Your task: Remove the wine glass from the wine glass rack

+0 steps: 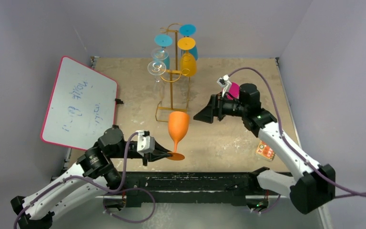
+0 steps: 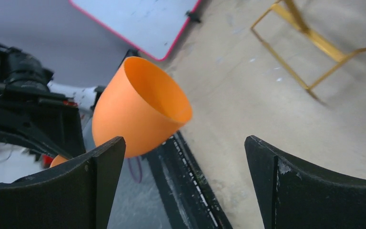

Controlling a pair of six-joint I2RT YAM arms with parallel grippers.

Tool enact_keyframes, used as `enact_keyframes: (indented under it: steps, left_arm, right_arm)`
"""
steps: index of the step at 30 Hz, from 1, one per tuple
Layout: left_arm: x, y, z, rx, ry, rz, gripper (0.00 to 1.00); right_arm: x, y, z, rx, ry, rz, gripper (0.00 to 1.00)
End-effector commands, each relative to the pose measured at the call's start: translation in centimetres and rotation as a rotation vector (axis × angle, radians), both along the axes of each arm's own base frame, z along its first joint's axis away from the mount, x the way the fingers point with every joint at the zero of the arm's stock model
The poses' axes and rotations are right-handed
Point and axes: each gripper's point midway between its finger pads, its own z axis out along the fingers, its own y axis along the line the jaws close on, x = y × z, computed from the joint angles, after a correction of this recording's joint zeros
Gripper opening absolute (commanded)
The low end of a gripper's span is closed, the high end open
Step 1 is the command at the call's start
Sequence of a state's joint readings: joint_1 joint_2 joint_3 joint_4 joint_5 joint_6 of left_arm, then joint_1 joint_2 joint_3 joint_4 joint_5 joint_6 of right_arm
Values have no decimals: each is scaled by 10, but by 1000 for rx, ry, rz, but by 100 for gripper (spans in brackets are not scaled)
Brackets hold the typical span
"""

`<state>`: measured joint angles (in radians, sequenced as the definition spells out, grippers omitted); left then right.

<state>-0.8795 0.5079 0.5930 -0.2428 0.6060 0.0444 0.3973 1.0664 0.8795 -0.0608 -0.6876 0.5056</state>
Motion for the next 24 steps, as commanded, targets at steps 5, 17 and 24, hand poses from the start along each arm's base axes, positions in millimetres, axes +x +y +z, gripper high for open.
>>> enact_keyframes:
  steps: [5, 17, 24]
  left_arm:
    - [-19, -19, 31, -69, -82, -213, 0]
    - [-8, -21, 23, 29, -182, -227, 0]
    - [-6, -12, 9, 165, -200, -254, 0]
  right_arm:
    - [-30, 31, 59, 193, -69, 389, 94]
    - [-57, 46, 43, 156, 112, 607, 87]
    - [-62, 45, 32, 142, 169, 695, 79]
